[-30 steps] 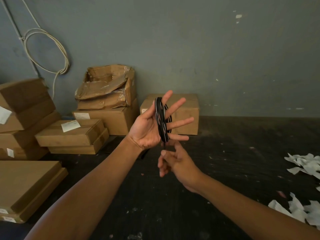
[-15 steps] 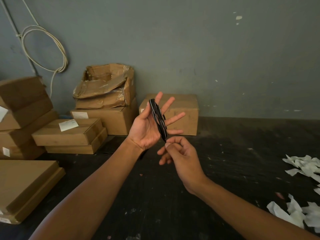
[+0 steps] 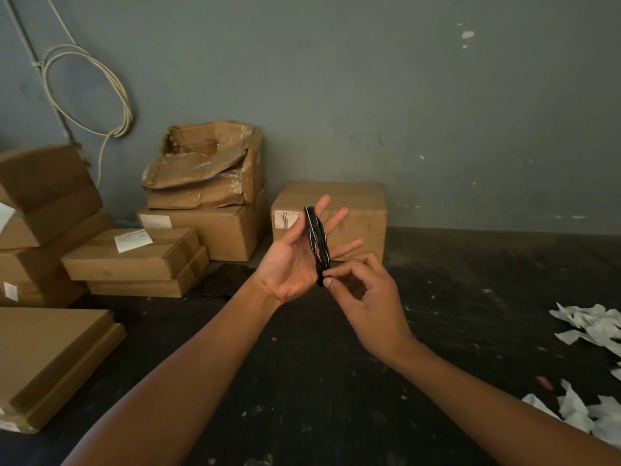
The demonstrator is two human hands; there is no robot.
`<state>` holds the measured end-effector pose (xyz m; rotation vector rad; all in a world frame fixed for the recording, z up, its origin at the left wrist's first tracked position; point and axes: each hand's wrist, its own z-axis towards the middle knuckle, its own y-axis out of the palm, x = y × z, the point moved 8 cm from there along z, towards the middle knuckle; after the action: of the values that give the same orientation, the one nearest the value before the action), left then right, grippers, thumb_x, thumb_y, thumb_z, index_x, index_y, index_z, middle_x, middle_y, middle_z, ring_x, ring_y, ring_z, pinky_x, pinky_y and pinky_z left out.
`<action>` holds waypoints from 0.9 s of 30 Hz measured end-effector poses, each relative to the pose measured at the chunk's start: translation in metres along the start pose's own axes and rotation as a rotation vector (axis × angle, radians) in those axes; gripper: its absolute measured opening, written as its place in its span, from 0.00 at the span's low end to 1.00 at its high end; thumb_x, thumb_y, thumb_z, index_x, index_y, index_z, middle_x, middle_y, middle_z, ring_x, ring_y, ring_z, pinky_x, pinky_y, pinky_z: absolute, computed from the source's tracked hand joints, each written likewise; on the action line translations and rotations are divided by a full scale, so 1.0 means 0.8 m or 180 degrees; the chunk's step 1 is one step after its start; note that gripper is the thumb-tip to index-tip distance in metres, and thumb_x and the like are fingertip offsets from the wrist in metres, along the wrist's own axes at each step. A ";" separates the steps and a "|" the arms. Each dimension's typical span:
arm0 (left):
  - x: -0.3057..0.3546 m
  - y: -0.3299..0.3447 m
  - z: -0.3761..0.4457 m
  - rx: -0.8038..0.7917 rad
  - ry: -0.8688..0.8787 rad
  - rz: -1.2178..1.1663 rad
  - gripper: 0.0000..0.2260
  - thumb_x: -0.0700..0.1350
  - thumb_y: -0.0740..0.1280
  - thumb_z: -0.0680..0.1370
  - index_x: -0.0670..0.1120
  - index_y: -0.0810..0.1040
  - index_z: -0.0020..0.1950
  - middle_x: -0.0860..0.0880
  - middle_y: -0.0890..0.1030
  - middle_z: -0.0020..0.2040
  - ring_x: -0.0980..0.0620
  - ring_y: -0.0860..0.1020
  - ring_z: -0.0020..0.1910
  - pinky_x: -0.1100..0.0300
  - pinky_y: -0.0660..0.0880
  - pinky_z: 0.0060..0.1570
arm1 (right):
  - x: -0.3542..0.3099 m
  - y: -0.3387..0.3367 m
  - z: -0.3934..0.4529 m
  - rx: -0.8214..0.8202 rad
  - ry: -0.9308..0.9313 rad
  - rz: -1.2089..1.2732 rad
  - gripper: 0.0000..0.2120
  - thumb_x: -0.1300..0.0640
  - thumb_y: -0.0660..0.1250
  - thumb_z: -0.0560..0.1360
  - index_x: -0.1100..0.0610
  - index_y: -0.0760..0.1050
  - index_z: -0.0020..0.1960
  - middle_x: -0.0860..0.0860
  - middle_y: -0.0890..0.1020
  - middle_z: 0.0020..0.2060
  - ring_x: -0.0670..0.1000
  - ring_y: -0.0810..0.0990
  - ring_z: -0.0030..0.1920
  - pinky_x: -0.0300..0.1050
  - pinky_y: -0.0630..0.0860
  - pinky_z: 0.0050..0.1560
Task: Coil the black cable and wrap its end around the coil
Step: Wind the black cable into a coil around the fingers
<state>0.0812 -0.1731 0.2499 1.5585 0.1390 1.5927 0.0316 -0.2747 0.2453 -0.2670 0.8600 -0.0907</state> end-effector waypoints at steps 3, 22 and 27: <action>-0.010 -0.003 -0.003 0.0066 -0.0050 0.0109 0.22 0.57 0.53 0.81 0.58 0.66 0.75 0.49 0.69 0.76 0.34 0.69 0.72 0.38 0.68 0.68 | -0.004 0.002 0.000 -0.0185 -0.0266 -0.0451 0.06 0.62 0.73 0.73 0.55 0.83 0.48 0.47 0.78 0.55 0.42 0.74 0.61 0.31 0.69 0.61; -0.052 -0.060 -0.013 0.1492 -0.0672 0.0941 0.18 0.53 0.58 0.83 0.41 0.82 0.56 0.41 0.86 0.49 0.45 0.85 0.49 0.52 0.82 0.45 | 0.060 -0.005 -0.008 -0.0389 0.1366 0.0550 0.21 0.65 0.74 0.71 0.49 0.73 0.58 0.50 0.85 0.45 0.41 0.84 0.47 0.37 0.78 0.47; -0.056 -0.064 -0.021 0.1582 -0.0549 0.1773 0.15 0.51 0.59 0.84 0.44 0.80 0.59 0.43 0.86 0.53 0.49 0.85 0.52 0.56 0.80 0.50 | 0.091 -0.008 -0.021 -0.0073 0.2080 0.1168 0.21 0.65 0.75 0.70 0.51 0.73 0.58 0.51 0.87 0.43 0.44 0.85 0.43 0.41 0.76 0.44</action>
<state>0.0846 -0.1624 0.1811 2.2578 -0.0002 1.9301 0.0664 -0.2979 0.1829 -0.0924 1.5466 0.1862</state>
